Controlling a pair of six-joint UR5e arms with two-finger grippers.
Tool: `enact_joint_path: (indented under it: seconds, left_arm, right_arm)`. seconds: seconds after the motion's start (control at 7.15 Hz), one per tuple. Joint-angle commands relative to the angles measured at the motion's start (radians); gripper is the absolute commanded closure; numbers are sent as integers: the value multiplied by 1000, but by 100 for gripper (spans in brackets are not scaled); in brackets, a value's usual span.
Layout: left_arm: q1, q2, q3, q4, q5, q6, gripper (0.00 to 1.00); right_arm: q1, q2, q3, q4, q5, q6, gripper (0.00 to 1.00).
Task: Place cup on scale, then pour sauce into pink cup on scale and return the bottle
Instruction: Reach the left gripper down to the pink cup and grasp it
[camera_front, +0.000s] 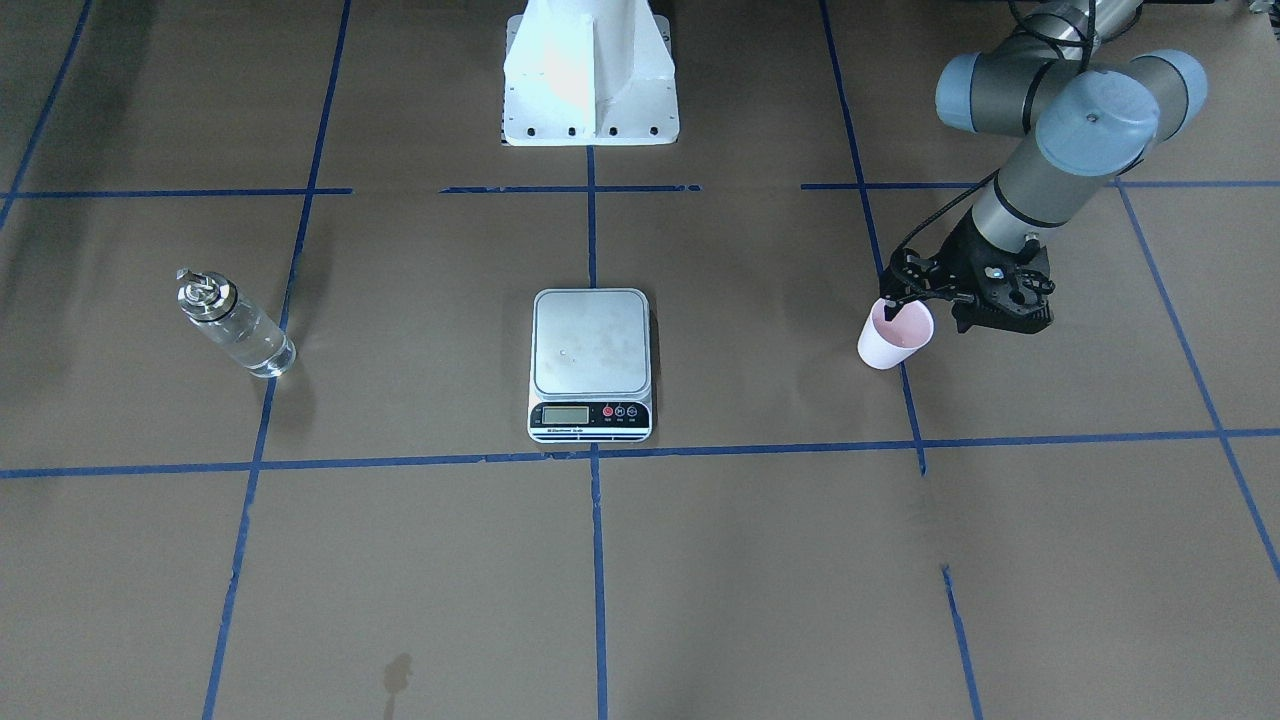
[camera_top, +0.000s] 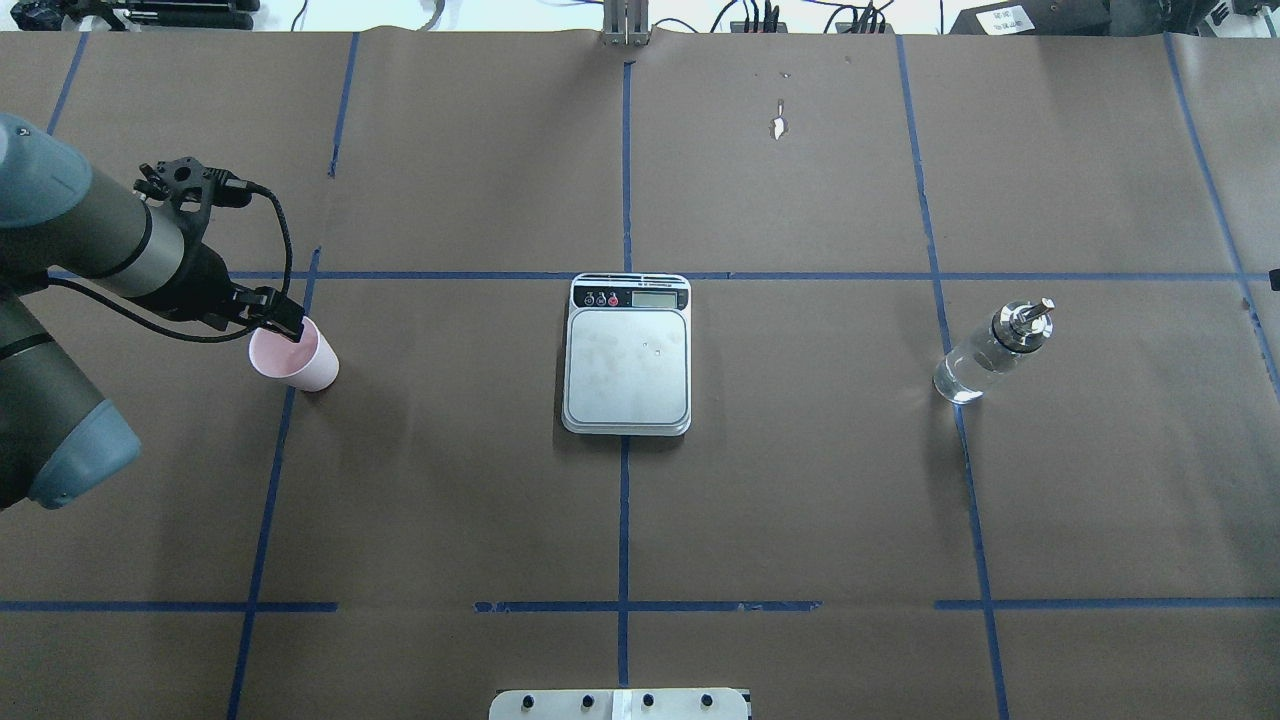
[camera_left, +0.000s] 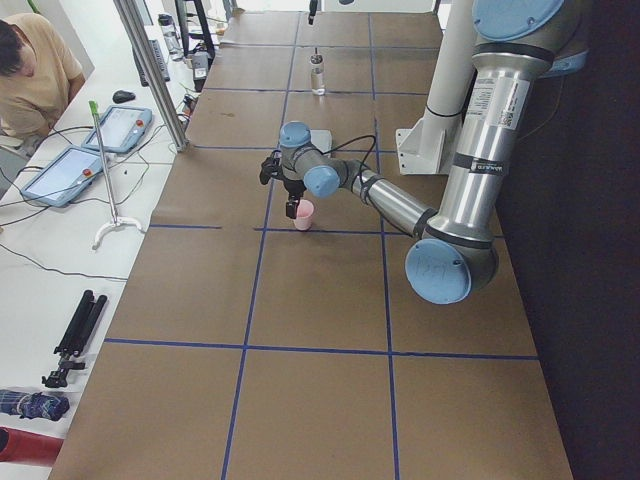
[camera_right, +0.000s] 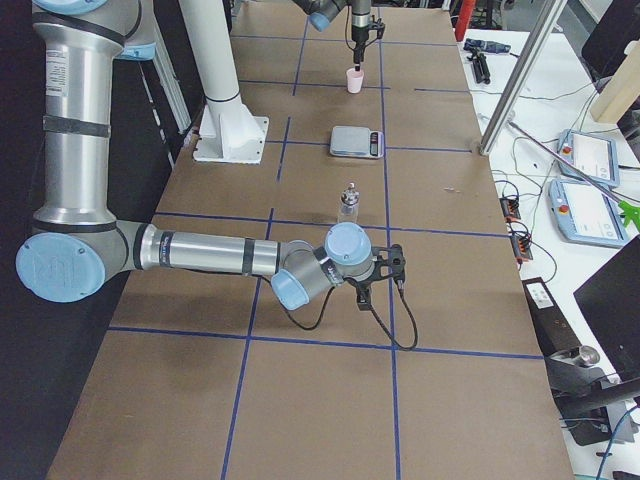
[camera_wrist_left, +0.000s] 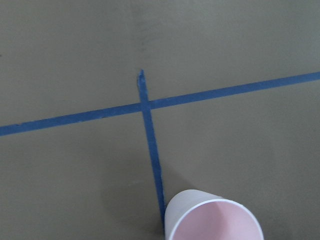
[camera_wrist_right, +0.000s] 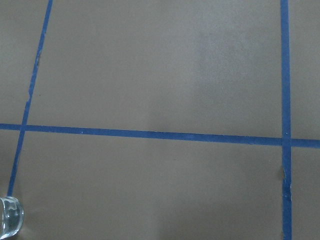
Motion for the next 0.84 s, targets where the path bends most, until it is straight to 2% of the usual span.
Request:
enact_joint_path:
  seconds: [0.0,0.14,0.28,0.42,0.56,0.7]
  left_arm:
    - [6,20,7,6,44,3,11]
    - [18,18,14,6,44,1,12]
    - [33,17,17,6,45,1,19]
    - [34,15,24,4,44,3,29]
    - [34,15,24,4,44,4,43]
    - [40,15,26,6,44,4,86]
  right_arm:
    - [0,-3,-7,7,2,-2,0]
    - [0,-3,-7,7,4,-2,0]
    - [1,-3,-7,7,4,-3,0]
    - [0,-3,-5,9,4,-3,0]
    - [1,-3,-7,18,4,1,0]
    - [1,-5,-7,19,4,3,0]
